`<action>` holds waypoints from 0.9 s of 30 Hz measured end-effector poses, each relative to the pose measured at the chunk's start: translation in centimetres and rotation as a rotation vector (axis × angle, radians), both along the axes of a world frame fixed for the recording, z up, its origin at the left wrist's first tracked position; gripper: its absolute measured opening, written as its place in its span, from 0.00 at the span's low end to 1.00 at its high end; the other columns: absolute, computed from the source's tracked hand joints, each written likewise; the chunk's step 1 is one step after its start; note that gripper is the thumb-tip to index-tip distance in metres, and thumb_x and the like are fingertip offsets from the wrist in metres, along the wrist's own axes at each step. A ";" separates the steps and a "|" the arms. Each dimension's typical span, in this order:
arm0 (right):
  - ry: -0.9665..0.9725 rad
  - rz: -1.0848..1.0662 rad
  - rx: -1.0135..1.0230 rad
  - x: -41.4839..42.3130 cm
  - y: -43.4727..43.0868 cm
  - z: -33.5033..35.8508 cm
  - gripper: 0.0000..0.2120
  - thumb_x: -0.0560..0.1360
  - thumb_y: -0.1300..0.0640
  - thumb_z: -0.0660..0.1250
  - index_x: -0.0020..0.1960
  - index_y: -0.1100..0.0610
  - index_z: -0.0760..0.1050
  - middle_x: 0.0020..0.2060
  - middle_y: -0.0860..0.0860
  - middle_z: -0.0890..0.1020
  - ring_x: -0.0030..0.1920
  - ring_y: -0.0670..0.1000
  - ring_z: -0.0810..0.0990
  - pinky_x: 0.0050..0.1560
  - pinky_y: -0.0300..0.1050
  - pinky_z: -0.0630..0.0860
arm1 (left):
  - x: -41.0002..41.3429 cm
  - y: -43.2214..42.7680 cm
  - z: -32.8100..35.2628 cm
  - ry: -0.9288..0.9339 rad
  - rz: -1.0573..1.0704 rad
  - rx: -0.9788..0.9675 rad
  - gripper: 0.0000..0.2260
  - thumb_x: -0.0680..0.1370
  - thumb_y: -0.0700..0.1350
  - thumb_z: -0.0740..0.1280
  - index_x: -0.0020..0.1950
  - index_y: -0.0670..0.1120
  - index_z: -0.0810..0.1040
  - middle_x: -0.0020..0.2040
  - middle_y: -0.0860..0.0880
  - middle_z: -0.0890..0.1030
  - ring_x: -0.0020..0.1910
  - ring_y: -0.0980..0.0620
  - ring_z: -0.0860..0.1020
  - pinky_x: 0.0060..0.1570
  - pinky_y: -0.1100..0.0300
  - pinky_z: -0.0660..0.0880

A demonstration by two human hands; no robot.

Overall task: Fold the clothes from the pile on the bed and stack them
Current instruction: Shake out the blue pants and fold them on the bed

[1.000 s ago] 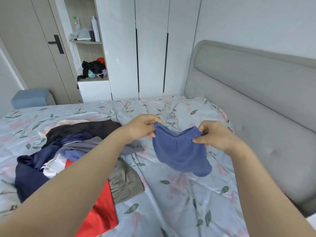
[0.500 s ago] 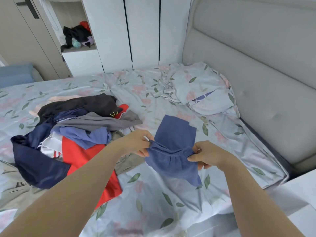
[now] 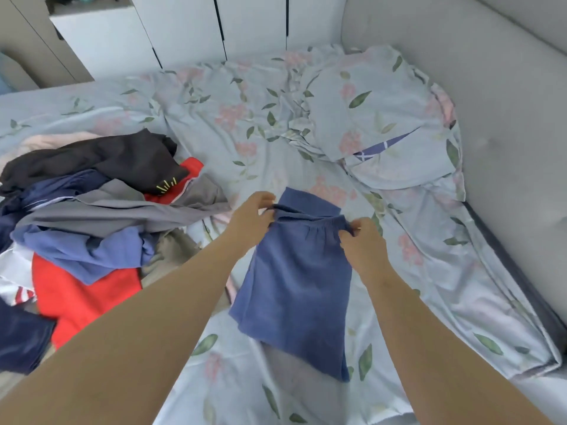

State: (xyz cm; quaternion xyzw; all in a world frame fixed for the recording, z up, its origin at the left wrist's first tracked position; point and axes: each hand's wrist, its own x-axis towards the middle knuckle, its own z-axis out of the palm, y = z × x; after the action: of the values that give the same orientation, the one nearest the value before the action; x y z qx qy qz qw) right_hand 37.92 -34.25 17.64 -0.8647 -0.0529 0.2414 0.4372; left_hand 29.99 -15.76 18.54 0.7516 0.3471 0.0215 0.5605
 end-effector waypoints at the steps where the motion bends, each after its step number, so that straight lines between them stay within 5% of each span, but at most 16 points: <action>1: 0.014 -0.007 0.057 0.8 0.6 -1.0 0.07 0.76 0.64 0.59 0.47 0.52 0.67 0.38 0.50 0.68 0.40 0.54 0.70 0.37 0.39 0.66 | 0.9 0.2 -1.1 0.011 -0.020 0.029 0.20 0.79 0.34 0.56 0.66 0.53 0.66 0.57 0.50 0.74 0.52 0.52 0.75 0.52 0.56 0.74; 3: 0.037 0.031 0.096 1.8 1.3 -3.4 0.23 0.78 0.64 0.59 0.70 0.52 0.61 0.55 0.53 0.70 0.56 0.53 0.70 0.55 0.42 0.68 | 1.5 0.2 -3.5 0.065 -0.111 0.090 0.27 0.79 0.33 0.55 0.76 0.51 0.55 0.71 0.51 0.63 0.69 0.50 0.65 0.67 0.55 0.65; 6: 0.064 0.132 -0.022 0.8 0.8 -7.1 0.31 0.79 0.62 0.58 0.77 0.53 0.48 0.76 0.47 0.54 0.75 0.48 0.54 0.69 0.39 0.56 | 0.6 -0.5 -7.9 0.197 -0.245 0.166 0.28 0.80 0.35 0.56 0.77 0.49 0.51 0.77 0.52 0.52 0.75 0.52 0.56 0.67 0.62 0.57; 15: 0.218 0.560 -0.422 -7.1 -3.4 -18.2 0.30 0.80 0.55 0.56 0.77 0.47 0.46 0.77 0.48 0.50 0.76 0.52 0.51 0.71 0.51 0.61 | -6.1 -4.1 -17.9 0.609 -0.730 0.366 0.28 0.81 0.43 0.58 0.78 0.52 0.50 0.78 0.54 0.49 0.75 0.52 0.58 0.66 0.56 0.66; 20: 0.234 0.748 -0.511 -10.3 -5.1 -21.8 0.33 0.79 0.47 0.59 0.77 0.46 0.44 0.77 0.47 0.49 0.77 0.52 0.47 0.72 0.51 0.55 | -10.4 -5.5 -21.7 0.770 -1.042 0.550 0.36 0.77 0.54 0.64 0.78 0.51 0.48 0.79 0.49 0.47 0.77 0.47 0.45 0.73 0.50 0.54; 22: 0.162 0.843 -0.591 -11.2 -5.7 -22.8 0.37 0.77 0.43 0.61 0.77 0.46 0.44 0.77 0.48 0.46 0.77 0.53 0.46 0.73 0.52 0.53 | -11.8 -5.4 -22.8 0.722 -1.105 0.637 0.43 0.67 0.56 0.74 0.76 0.47 0.58 0.77 0.44 0.57 0.75 0.40 0.56 0.68 0.44 0.63; 24: 0.009 0.905 -0.631 -11.6 -6.2 -23.7 0.46 0.66 0.39 0.72 0.77 0.50 0.53 0.76 0.54 0.56 0.75 0.57 0.58 0.69 0.55 0.63 | -13.2 -5.1 -24.4 0.610 -1.096 0.750 0.46 0.54 0.52 0.80 0.69 0.46 0.67 0.68 0.41 0.73 0.65 0.37 0.73 0.55 0.43 0.75; 27: -0.155 0.922 -0.641 -12.4 -7.3 -26.1 0.55 0.48 0.38 0.80 0.69 0.53 0.65 0.65 0.57 0.75 0.62 0.60 0.77 0.53 0.56 0.77 | -14.0 -4.7 -26.1 0.450 -1.068 0.867 0.37 0.59 0.44 0.76 0.66 0.45 0.70 0.65 0.42 0.76 0.61 0.38 0.76 0.51 0.46 0.77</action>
State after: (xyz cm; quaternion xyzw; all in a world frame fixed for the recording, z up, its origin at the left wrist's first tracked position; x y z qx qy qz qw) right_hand 25.53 -41.55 -8.42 -0.8569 -0.3813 0.3470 -0.0030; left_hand 15.95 -20.46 -7.52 0.9595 -0.0003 -0.2750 0.0610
